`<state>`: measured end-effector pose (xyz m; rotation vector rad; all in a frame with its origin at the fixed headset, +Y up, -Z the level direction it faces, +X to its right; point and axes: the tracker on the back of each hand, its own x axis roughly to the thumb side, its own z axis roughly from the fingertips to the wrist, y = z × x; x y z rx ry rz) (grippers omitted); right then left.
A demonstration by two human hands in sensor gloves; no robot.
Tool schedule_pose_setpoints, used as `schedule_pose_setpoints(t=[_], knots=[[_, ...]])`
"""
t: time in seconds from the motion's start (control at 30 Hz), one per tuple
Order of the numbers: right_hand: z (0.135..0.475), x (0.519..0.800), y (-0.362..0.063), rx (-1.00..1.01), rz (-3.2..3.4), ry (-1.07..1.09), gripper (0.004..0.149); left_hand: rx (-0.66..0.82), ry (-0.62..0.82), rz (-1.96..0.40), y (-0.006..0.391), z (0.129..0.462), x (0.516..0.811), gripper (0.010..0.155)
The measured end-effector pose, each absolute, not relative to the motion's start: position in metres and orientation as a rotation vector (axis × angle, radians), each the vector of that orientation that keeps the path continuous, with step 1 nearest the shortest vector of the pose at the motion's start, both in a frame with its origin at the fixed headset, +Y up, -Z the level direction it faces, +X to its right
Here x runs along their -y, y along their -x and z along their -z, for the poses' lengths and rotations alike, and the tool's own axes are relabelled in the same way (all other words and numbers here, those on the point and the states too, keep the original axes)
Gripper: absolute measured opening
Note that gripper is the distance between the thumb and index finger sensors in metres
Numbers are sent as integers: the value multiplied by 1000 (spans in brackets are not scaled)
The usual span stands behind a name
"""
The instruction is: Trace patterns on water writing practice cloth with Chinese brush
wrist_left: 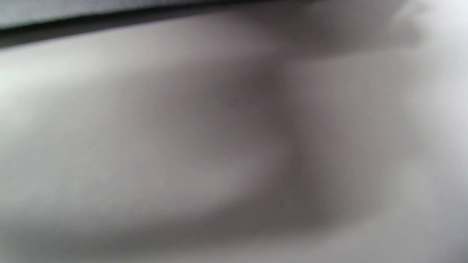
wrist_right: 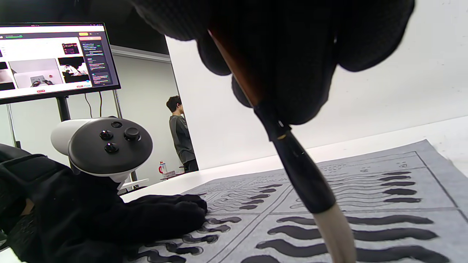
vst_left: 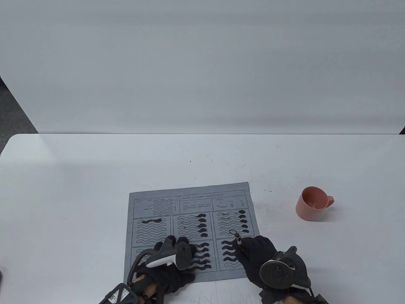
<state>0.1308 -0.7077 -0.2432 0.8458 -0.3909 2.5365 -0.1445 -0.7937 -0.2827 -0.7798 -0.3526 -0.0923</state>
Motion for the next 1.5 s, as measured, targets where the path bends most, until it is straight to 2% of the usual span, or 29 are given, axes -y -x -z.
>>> schedule_pose_setpoints(t=[1.5], knots=[[246, 706, -135, 392, -2579, -826, 41, 352, 780, 92, 144, 282, 794, 84]])
